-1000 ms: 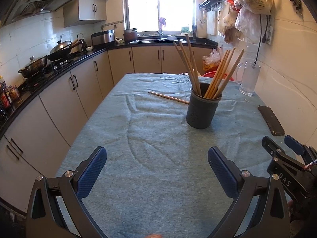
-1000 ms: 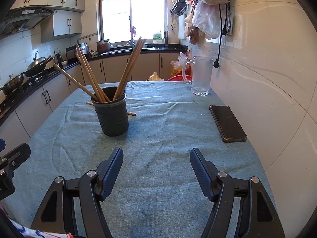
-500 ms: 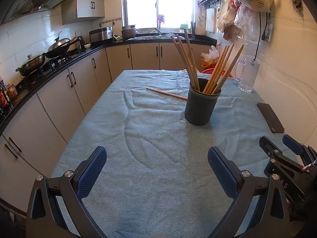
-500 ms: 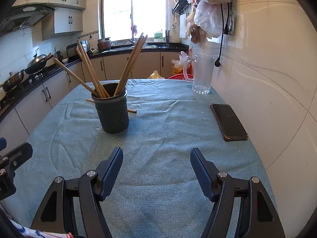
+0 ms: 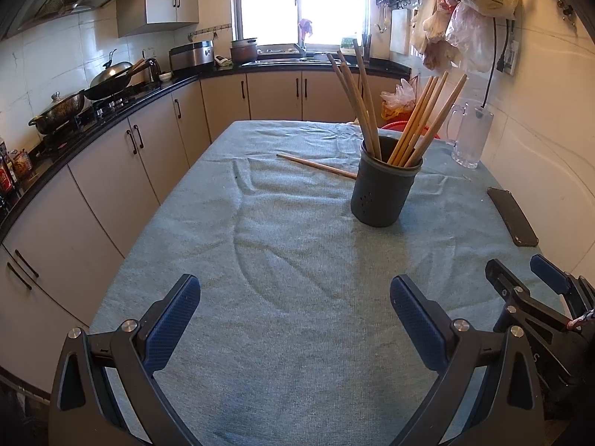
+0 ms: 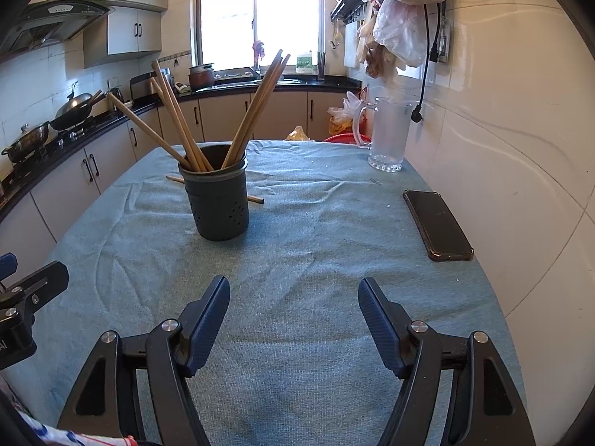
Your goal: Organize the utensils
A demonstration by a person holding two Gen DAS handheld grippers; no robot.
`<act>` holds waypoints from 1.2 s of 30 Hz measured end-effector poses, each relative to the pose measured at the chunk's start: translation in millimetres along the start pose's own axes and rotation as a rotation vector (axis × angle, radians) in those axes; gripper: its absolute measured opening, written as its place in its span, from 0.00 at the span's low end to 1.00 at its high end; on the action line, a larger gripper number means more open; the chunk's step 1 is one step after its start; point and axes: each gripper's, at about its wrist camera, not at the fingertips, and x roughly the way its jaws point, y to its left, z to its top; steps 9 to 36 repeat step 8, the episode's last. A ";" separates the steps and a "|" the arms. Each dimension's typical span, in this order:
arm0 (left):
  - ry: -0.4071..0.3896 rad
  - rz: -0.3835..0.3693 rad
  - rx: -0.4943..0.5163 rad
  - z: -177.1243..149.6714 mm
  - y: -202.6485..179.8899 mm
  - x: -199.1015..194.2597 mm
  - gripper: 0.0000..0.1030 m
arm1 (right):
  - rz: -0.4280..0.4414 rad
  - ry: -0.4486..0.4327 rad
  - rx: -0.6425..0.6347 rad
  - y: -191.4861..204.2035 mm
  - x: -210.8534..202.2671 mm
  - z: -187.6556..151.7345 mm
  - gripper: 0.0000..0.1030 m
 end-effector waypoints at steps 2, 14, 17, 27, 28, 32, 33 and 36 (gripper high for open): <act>0.004 -0.002 0.001 -0.5 -0.9 0.0 0.98 | 0.005 0.008 -0.004 0.7 1.9 -0.6 0.74; 0.018 -0.003 0.001 -0.6 -0.4 4.4 0.98 | 0.008 0.024 -0.007 1.3 6.3 -1.7 0.74; 0.018 -0.003 0.001 -0.6 -0.4 4.4 0.98 | 0.008 0.024 -0.007 1.3 6.3 -1.7 0.74; 0.018 -0.003 0.001 -0.6 -0.4 4.4 0.98 | 0.008 0.024 -0.007 1.3 6.3 -1.7 0.74; 0.018 -0.003 0.001 -0.6 -0.4 4.4 0.98 | 0.008 0.024 -0.007 1.3 6.3 -1.7 0.74; 0.018 -0.003 0.001 -0.6 -0.4 4.4 0.98 | 0.008 0.024 -0.007 1.3 6.3 -1.7 0.74; 0.018 -0.003 0.001 -0.6 -0.4 4.4 0.98 | 0.008 0.024 -0.007 1.3 6.3 -1.7 0.74; 0.018 -0.003 0.001 -0.6 -0.4 4.4 0.98 | 0.008 0.024 -0.007 1.3 6.3 -1.7 0.74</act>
